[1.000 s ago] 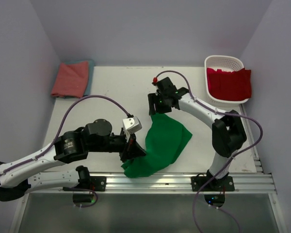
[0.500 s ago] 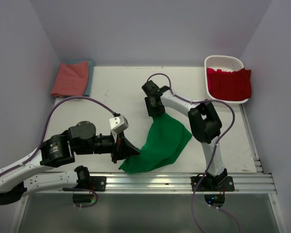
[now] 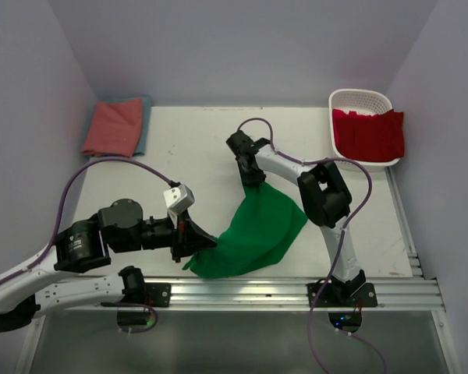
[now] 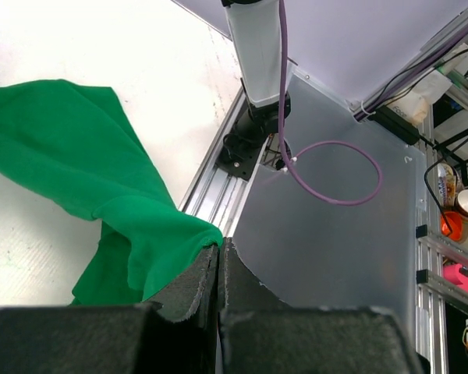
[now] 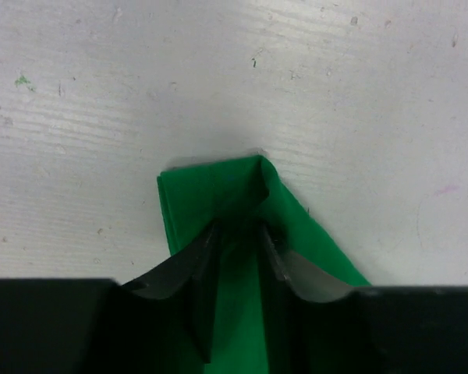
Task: Fold and stack the t-shirts
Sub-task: Flatten the tshirt out
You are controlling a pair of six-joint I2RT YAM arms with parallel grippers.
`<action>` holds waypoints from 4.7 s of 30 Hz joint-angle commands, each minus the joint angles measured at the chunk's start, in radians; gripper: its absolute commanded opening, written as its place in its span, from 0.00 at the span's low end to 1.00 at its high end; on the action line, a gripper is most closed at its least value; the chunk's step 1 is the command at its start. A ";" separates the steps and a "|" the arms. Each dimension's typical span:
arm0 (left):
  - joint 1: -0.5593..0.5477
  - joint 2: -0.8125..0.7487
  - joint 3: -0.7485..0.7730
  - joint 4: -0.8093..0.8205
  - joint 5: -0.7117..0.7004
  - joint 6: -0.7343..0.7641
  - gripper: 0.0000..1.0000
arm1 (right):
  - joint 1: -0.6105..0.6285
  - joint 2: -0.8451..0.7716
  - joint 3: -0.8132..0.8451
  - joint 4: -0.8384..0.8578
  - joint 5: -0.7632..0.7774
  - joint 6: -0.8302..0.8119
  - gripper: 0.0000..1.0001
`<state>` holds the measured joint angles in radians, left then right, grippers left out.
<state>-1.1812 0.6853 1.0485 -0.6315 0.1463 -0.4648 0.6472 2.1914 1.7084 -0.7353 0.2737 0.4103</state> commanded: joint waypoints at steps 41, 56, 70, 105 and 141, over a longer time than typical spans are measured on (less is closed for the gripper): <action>-0.006 0.223 0.462 -0.608 -1.436 -0.356 0.00 | -0.014 -1.065 -0.322 -0.105 0.351 0.124 0.00; -0.024 0.352 -0.054 -0.559 -0.630 -0.523 0.00 | -0.014 -1.204 -0.555 -0.490 -0.026 0.156 0.00; -0.044 0.111 -0.015 -0.421 -0.351 -0.416 0.72 | 0.000 -1.250 -0.547 -0.599 -0.320 0.081 0.75; 0.686 1.128 0.300 0.110 -0.360 0.137 0.82 | -0.030 -1.085 -0.601 -0.233 0.098 0.107 0.50; 0.693 0.675 0.427 -0.076 -0.261 0.095 0.00 | -0.193 -0.779 -0.679 0.056 -0.017 0.093 0.00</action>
<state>-0.4858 1.3766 1.4105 -0.6422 -0.1024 -0.3653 0.4572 1.3502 0.9916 -0.7689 0.3153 0.5182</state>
